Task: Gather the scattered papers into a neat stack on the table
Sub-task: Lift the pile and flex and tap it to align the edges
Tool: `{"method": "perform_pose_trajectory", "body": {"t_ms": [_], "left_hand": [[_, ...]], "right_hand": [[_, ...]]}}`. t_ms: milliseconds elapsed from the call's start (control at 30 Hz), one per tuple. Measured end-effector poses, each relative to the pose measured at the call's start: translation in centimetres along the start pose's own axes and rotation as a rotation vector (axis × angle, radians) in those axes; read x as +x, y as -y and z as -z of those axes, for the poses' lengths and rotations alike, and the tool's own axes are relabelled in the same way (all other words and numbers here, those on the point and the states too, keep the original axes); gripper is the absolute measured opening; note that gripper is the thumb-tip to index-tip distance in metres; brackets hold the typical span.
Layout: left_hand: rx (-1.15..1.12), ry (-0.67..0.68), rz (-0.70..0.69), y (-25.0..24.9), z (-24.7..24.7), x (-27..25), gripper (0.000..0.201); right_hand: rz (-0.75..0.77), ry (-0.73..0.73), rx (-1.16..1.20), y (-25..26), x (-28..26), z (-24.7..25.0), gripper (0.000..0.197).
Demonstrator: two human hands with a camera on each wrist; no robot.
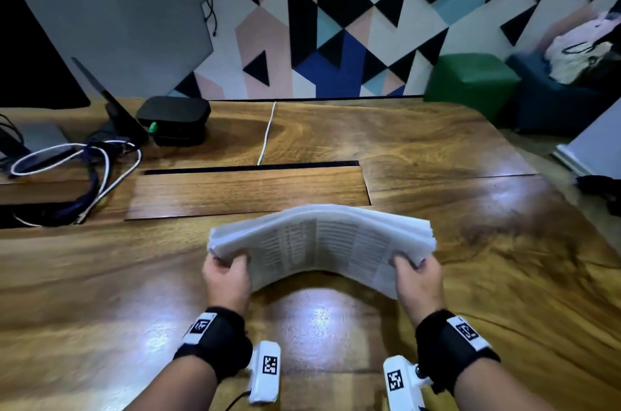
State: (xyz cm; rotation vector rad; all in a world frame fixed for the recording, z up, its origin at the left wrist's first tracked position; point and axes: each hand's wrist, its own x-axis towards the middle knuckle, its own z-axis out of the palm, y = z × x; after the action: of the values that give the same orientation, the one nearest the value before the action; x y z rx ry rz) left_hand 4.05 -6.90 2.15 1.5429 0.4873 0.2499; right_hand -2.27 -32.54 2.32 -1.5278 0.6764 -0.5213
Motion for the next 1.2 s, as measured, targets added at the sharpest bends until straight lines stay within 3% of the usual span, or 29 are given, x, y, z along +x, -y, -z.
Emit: {"method": "perform_pose_trajectory", "body": {"t_ms": [100,167,233,300,367,400,500,567,667,700,767,833,900,967,1033,1100,1200], "left_hand": [[0.078,0.046,0.081,0.8,0.6,-0.8,0.029],[0.061,0.093,-0.035,-0.4,1.4,0.0,0.035],[0.133,0.117,-0.28,-3.0,2.1,1.1,0.055],[0.359,0.165,-0.616,-6.5,2.3,1.5,0.077],[0.544,0.38,-0.881,-9.9,1.2,0.6,0.082],[0.589,0.537,-0.916,-11.2,0.2,-0.2,0.081],[0.594,0.894,-0.774,-11.9,-2.8,-0.9,0.056],[0.491,0.936,-0.643,-11.3,-4.0,-1.0,0.029],[0.242,0.813,-0.498,-10.7,-4.4,-1.1,0.006],[0.187,0.779,-0.487,-10.7,-4.3,-1.0,0.006],[0.068,0.767,-0.448,-10.9,-3.8,-0.5,0.016],[-0.061,0.768,-0.346,-10.7,-3.3,0.0,0.049],[-0.138,0.764,-0.255,-10.5,-3.1,0.0,0.061],[-0.167,0.742,-0.229,-10.5,-3.2,-0.3,0.057],[-0.194,0.667,-0.242,-10.5,-3.3,-0.6,0.043],[-0.2,0.576,-0.281,-10.1,-3.4,-1.1,0.022],[-0.129,0.464,-0.24,-7.1,-3.5,-2.5,0.013]], "right_hand": [[0.0,0.01,-0.039,0.3,-0.2,0.3,0.006],[0.103,0.047,-0.066,2.3,0.7,0.3,0.011],[0.235,0.096,-0.102,5.0,1.8,0.5,0.017],[0.311,0.144,-0.141,7.8,2.6,0.5,0.019],[0.358,0.211,-0.188,10.1,3.1,0.3,0.015],[0.393,0.248,-0.217,11.3,3.1,0.2,0.015],[0.541,0.32,-0.369,14.1,2.5,-0.3,0.018],[0.638,0.301,-0.508,15.3,1.9,-0.6,0.005],[0.68,0.222,-0.524,16.1,2.1,0.3,0.017],[0.666,0.177,-0.472,15.9,2.5,1.0,0.023],[0.582,0.12,-0.31,14.7,3.4,2.5,0.046],[0.388,0.205,-0.058,13.0,3.8,3.0,0.069],[0.167,0.354,0.194,11.2,3.8,2.3,0.063],[0.094,0.401,0.25,11.1,2.9,1.0,0.035],[0.169,0.314,0.192,11.3,1.9,0.1,0.021],[0.252,0.23,0.189,10.8,0.6,-0.7,0.024],[0.241,0.169,0.201,7.9,-2.1,-1.8,0.029]]}}
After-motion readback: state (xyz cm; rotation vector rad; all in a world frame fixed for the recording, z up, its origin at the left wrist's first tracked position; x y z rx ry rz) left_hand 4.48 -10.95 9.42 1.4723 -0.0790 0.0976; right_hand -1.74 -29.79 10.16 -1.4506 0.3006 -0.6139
